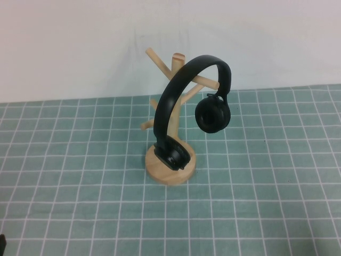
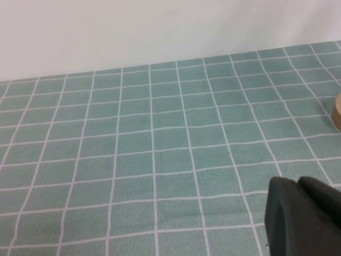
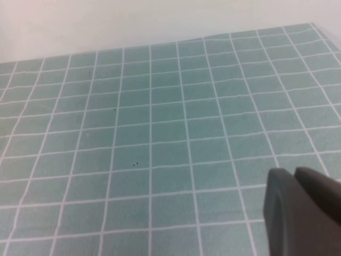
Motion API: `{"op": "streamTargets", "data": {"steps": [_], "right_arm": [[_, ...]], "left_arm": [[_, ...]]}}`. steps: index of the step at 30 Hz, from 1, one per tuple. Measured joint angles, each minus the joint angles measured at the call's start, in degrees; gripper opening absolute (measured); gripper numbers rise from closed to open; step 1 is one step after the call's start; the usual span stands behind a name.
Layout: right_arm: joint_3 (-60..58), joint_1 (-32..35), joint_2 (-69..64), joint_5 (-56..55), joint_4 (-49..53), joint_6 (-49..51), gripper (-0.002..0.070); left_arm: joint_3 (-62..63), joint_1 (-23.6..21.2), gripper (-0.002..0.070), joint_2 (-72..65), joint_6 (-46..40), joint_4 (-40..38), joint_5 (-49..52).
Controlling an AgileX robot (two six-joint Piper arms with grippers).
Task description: Take out the headphones from the headphone stand
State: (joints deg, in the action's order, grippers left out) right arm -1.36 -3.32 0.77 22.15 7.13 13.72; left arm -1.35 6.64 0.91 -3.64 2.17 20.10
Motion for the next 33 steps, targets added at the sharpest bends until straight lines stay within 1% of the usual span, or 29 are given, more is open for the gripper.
{"op": "streamTargets", "data": {"steps": [7, 9, 12, 19, 21, 27, 31, 33], "right_arm": [[0.0, 0.0, 0.0, -0.2, 0.0, 0.0, -0.0009], [-0.1, 0.0, 0.0, -2.2, 0.0, 0.0, -0.0009], [-0.4, 0.0, 0.0, -9.4, 0.0, 0.0, -0.0009], [-0.4, 0.0, 0.0, -35.5, 0.0, 0.0, -0.0009], [-0.4, 0.0, 0.0, -39.2, 0.0, 0.0, -0.0009], [-0.4, 0.0, 0.0, -45.5, -1.3, 0.1, -0.0009], [-0.4, 0.0, 0.0, -59.1, -2.8, 2.0, -0.0009], [1.5, 0.0, 0.0, -62.9, -4.3, 4.1, -0.0009]], "left_arm": [[0.0, 0.0, -0.0006, 0.0, 0.0, 0.0, 0.0], [0.0, 0.0, -0.0006, 0.0, 0.0, 0.0, 0.0], [0.0, 0.0, -0.0006, 0.0, 0.0, 0.0, 0.0], [0.0, 0.0, -0.0006, 0.0, 0.0, 0.0, 0.0], [0.0, 0.0, -0.0006, 0.0, 0.0, 0.0, 0.0], [0.0, 0.0, -0.0006, 0.0, 0.0, 0.0, 0.0], [0.0, 0.0, -0.0006, 0.0, 0.0, 0.0, 0.0], [0.0, 0.0, -0.0006, 0.0, 0.0, 0.0, 0.0]]}}
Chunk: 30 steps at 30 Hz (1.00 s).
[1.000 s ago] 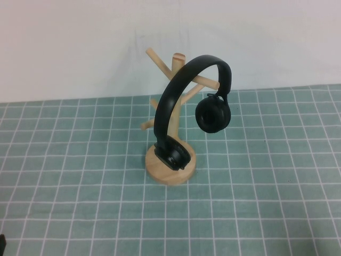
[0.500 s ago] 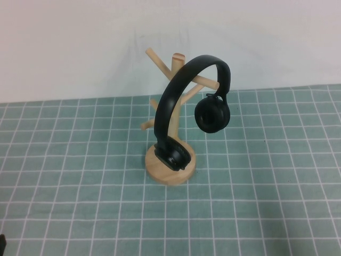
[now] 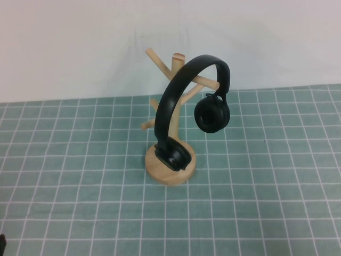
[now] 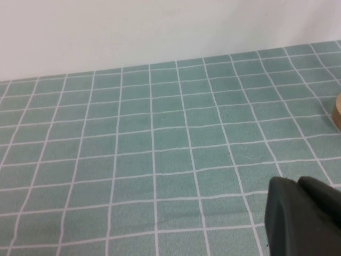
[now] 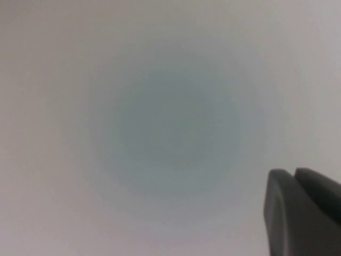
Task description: Take out the headphones from the headphone stand
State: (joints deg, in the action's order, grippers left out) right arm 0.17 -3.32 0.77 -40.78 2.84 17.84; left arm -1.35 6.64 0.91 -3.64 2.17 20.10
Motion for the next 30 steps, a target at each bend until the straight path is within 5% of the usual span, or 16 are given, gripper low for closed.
{"op": "streamTargets", "data": {"steps": [3, 12, 21, 26, 30], "right_arm": [[7.2, 0.0, 0.1, 2.4, -1.9, 4.3, -0.0009], [35.7, 0.0, -13.8, 46.9, -2.8, 7.2, -0.0009], [41.6, 0.0, -39.0, 74.6, -5.1, 4.5, -0.0009], [40.7, 0.0, -49.2, 79.1, -18.1, -3.9, -0.0009], [38.1, -0.5, -56.2, 81.0, -42.8, -25.9, -0.0009]], "left_arm": [[0.0, 0.0, -0.0006, 0.0, 0.0, 0.0, 0.0], [0.0, 0.0, -0.0006, 0.0, 0.0, 0.0, 0.0], [0.0, 0.0, -0.0006, 0.0, 0.0, 0.0, 0.0], [0.0, 0.0, -0.0006, 0.0, 0.0, 0.0, 0.0], [0.0, 0.0, -0.0006, 0.0, 0.0, 0.0, 0.0]]}}
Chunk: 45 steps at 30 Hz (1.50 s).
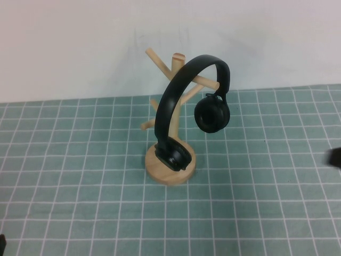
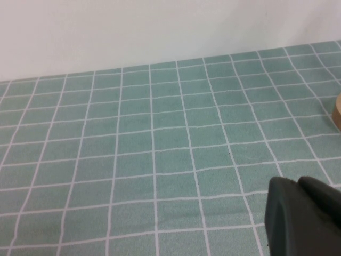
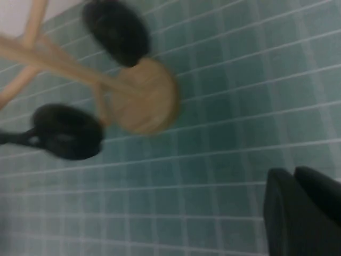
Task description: Take out the headphones from the headphone stand
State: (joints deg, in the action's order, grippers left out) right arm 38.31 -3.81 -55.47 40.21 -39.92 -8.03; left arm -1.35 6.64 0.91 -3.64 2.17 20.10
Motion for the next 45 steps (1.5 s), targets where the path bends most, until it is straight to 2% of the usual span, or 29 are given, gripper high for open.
{"op": "streamTargets", "data": {"steps": [4, 8, 10, 13, 16, 18, 22, 25, 30, 45], "right_arm": [[-1.2, -4.7, -5.6, -0.5, -25.8, -23.0, -0.0009], [-1.3, -12.8, -10.5, -4.0, -47.7, -41.6, -0.0009], [-1.0, -17.2, -12.4, -7.1, -53.4, -47.5, -0.0009], [0.3, -23.5, -15.2, -10.9, -56.1, -51.9, -0.0007], [3.2, -27.3, -18.0, -11.5, -56.8, -53.6, 0.003], [5.5, -28.5, -19.4, -11.6, -57.1, -53.5, 0.0088], [10.2, -29.0, -21.9, -12.8, -57.3, -49.6, 0.0258], [13.0, -29.0, -23.5, -13.0, -57.6, -46.3, 0.0326], [15.3, -29.0, -26.3, -12.9, -57.7, -43.4, 0.0352], [19.7, -29.0, -31.4, -13.4, -57.7, -42.1, 0.0355]], "left_arm": [[0.0, 0.0, -0.0006, 0.0, 0.0, 0.0, 0.0], [0.0, 0.0, -0.0006, 0.0, 0.0, 0.0, 0.0], [0.0, 0.0, -0.0006, 0.0, 0.0, 0.0, 0.0], [0.0, 0.0, -0.0006, 0.0, 0.0, 0.0, 0.0], [0.0, 0.0, -0.0006, 0.0, 0.0, 0.0, 0.0], [0.0, 0.0, -0.0006, 0.0, 0.0, 0.0, 0.0], [0.0, 0.0, -0.0006, 0.0, 0.0, 0.0, 0.0], [0.0, 0.0, -0.0006, 0.0, 0.0, 0.0, 0.0], [0.0, 0.0, -0.0006, 0.0, 0.0, 0.0, 0.0], [0.0, 0.0, -0.0006, 0.0, 0.0, 0.0, 0.0]]}}
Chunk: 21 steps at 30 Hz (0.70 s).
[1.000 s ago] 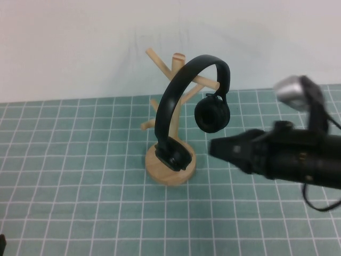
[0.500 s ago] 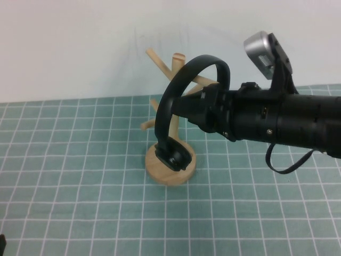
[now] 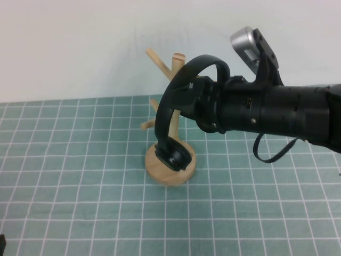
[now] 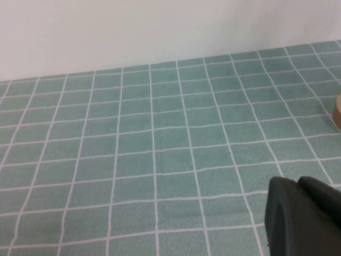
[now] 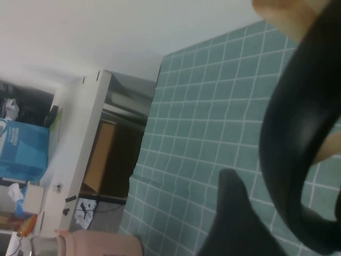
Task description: Take out the headphones from the headphone stand
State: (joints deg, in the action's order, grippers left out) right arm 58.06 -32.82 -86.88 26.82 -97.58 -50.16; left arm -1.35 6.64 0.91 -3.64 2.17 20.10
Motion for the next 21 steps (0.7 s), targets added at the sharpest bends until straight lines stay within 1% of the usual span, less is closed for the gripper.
{"op": "streamTargets", "data": {"steps": [15, 18, 21], "right_arm": [[3.0, 0.0, -4.3, -0.1, 0.0, 0.1, 0.0349], [3.6, 0.0, -4.3, -0.1, 0.0, 0.0, 0.0294], [3.8, 0.0, -4.3, -0.1, 0.0, -0.4, 0.0179]], "left_arm": [[0.0, 0.0, -0.0006, 0.0, 0.0, 0.0, 0.0], [0.0, 0.0, -0.0006, 0.0, 0.0, 0.0, 0.0], [0.0, 0.0, -0.0006, 0.0, 0.0, 0.0, 0.0]]}}
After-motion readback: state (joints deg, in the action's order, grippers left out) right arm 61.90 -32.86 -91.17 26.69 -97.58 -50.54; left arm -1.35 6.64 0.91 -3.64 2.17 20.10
